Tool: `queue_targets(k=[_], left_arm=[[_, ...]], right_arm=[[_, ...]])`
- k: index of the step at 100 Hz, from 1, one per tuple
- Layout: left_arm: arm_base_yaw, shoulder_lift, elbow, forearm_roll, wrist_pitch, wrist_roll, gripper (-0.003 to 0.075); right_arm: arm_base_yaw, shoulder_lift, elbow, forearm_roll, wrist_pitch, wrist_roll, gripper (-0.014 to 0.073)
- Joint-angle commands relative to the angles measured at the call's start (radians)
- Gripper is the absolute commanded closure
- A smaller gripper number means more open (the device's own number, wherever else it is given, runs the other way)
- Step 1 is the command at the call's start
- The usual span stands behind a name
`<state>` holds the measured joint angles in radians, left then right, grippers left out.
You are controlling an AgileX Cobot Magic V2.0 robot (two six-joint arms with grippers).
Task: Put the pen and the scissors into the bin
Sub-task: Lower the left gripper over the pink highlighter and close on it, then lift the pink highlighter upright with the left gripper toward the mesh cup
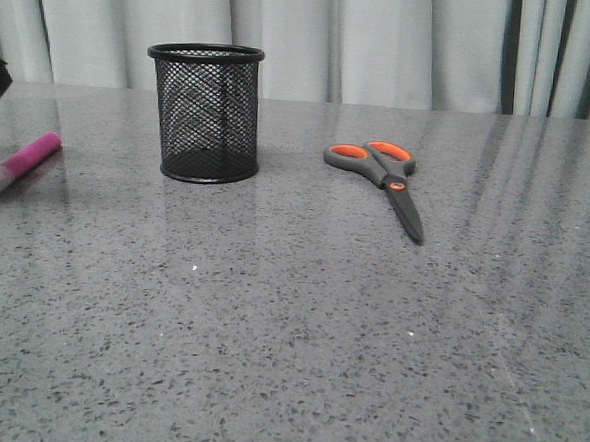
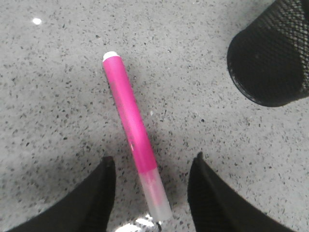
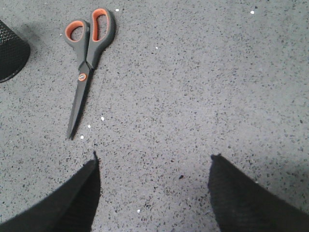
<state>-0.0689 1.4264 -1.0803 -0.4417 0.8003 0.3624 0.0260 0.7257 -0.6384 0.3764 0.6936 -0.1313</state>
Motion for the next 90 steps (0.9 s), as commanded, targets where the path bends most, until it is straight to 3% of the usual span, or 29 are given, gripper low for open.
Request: queue_targets(k=[1, 23, 90], left_arm=[[-0.027, -0.002, -0.044, -0.027, -0.031, 0.002, 0.0397], [-0.051, 0.054, -0.054, 0.067, -0.049, -0.059, 0.0397], [-0.092, 0.157, -0.056, 0.091, -0.109, -0.061, 0.0410]], right_arm=[[-0.006, 0.004, -0.037, 0.012, -0.054, -0.005, 0.0160], [-0.006, 0.004, -0.037, 0.012, -0.054, -0.005, 0.0160], [-0.006, 0.004, -0.037, 0.012, -0.042, -0.005, 0.0160]])
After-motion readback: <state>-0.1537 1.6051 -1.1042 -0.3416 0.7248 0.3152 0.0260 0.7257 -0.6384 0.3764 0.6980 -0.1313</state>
